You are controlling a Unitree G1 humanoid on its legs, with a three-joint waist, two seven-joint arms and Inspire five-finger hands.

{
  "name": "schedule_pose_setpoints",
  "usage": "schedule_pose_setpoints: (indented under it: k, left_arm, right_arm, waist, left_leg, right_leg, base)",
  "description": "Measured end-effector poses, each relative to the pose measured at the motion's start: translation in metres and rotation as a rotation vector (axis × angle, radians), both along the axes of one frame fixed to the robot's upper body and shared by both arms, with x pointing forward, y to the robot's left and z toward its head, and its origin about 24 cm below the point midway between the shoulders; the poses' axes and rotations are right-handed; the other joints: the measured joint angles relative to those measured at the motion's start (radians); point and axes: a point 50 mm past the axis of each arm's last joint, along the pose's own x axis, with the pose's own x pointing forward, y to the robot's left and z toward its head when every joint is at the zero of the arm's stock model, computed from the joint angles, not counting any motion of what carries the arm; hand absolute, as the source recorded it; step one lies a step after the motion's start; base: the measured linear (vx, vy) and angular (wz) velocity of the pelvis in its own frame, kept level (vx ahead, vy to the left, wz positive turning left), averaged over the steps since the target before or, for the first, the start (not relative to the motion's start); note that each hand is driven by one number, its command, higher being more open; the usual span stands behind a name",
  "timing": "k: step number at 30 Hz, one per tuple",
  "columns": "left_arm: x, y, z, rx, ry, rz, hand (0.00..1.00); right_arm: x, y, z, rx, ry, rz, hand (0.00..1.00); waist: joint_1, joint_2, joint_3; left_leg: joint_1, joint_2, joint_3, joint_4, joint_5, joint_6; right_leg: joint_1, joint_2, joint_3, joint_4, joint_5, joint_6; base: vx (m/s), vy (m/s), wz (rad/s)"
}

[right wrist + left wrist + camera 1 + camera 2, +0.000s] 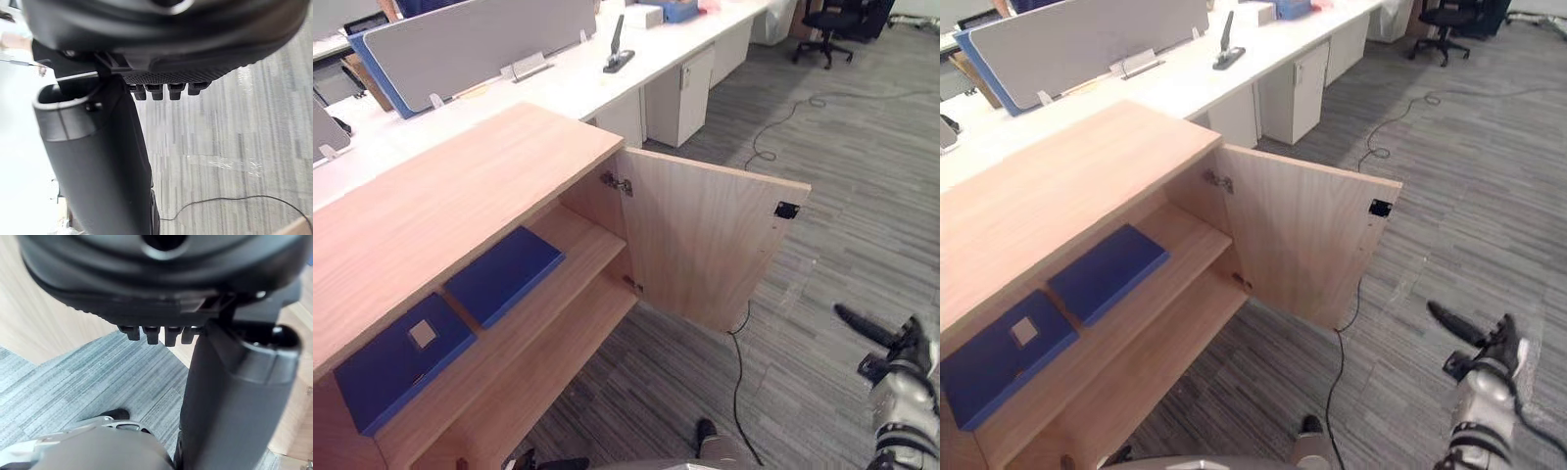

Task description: Walk over to the cabinet, pick up the folder, carry it to the office cabinet, place the folder inside the office cabinet, then close the office cabinet door

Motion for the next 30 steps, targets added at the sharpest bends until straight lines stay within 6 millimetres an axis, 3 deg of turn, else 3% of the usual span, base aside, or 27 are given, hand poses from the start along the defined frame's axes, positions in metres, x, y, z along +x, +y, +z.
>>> schedule_pose_setpoints:
  k: [3, 7, 11, 14, 16, 22, 28, 30]
  left_arm:
    - [-0.004, 0.004, 0.001, 0.01, -0.002, 0.026, 1.0]
    - [-0.009, 0.008, 0.001, 0.02, -0.004, 0.039, 1.0]
    - [-0.011, 0.007, 0.001, 0.016, -0.008, 0.043, 1.0]
    - [-0.011, 0.006, 0.001, 0.013, -0.015, 0.048, 1.0]
    - [-0.011, 0.006, 0.002, 0.012, -0.028, 0.06, 1.0]
    - [-0.005, -0.005, 0.001, -0.005, -0.053, -0.015, 1.0]
    - [0.002, -0.004, 0.003, 0.002, -0.076, -0.072, 1.0]
    - [0.003, -0.003, 0.004, 0.001, -0.08, -0.079, 1.0]
  right_arm:
    - [0.032, -0.005, 0.039, -0.078, -0.076, 0.072, 1.0]
    - [0.072, 0.009, 0.073, -0.13, -0.145, 0.202, 1.0]
    - [0.1, 0.031, 0.085, -0.144, -0.158, 0.331, 1.0]
    - [0.116, 0.043, 0.096, -0.166, -0.165, 0.397, 1.0]
    - [0.121, 0.044, 0.102, -0.2, -0.14, 0.434, 1.0]
    - [0.137, 0.057, 0.119, -0.32, -0.041, 0.638, 1.0]
    - [0.15, 0.075, 0.128, -0.411, 0.037, 0.793, 1.0]
    - [0.149, 0.072, 0.128, -0.437, 0.066, 0.8, 1.0]
  waist:
    - [-0.001, 0.028, 0.003]
    - [0.008, 0.036, 0.004]
    - [0.022, 0.036, 0.007]
    - [0.025, 0.033, 0.026]
    - [0.025, 0.031, 0.039]
    - [0.026, 0.066, 0.046]
    - [0.038, 0.055, 0.055]
    - [0.039, 0.049, 0.058]
  left_leg:
    - [0.005, 0.0, -0.017, -0.018, 0.031, 0.001]
    - [0.01, 0.001, -0.047, -0.044, 0.086, -0.005]
    - [0.009, 0.014, -0.064, -0.067, 0.088, -0.009]
    - [0.0, 0.017, -0.065, -0.084, 0.066, -0.038]
    - [-0.012, 0.017, -0.064, -0.079, 0.062, -0.036]
    - [-0.031, 0.029, -0.092, -0.079, 0.085, -0.037]
    - [-0.033, 0.034, -0.123, -0.086, 0.101, -0.035]
    - [-0.03, 0.033, -0.126, -0.087, 0.101, -0.035]
  right_leg:
    - [-0.011, 0.007, 0.001, 0.0, -0.001, -0.002]
    - [-0.009, 0.009, -0.008, 0.001, -0.004, -0.012]
    - [-0.013, 0.021, -0.024, -0.007, 0.0, -0.025]
    - [-0.028, 0.025, -0.026, -0.017, 0.018, -0.026]
    - [-0.027, 0.026, -0.025, -0.042, 0.04, -0.028]
    - [-0.025, 0.04, -0.04, -0.079, 0.072, -0.035]
    - [-0.018, 0.046, -0.061, -0.081, 0.071, -0.041]
    - [-0.006, 0.045, -0.064, -0.097, 0.078, -0.042]
  base:
    - [0.08, -0.033, -0.05]
    - [0.02, -0.071, 0.05]
    - [-0.07, -0.015, 0.09]
    - [-0.12, 0.009, 0.01]
    - [-0.12, 0.005, -0.06]
    - [0.02, -0.012, 0.03]
    - [0.0, 0.006, 0.09]
    - [-0.04, 0.04, 0.05]
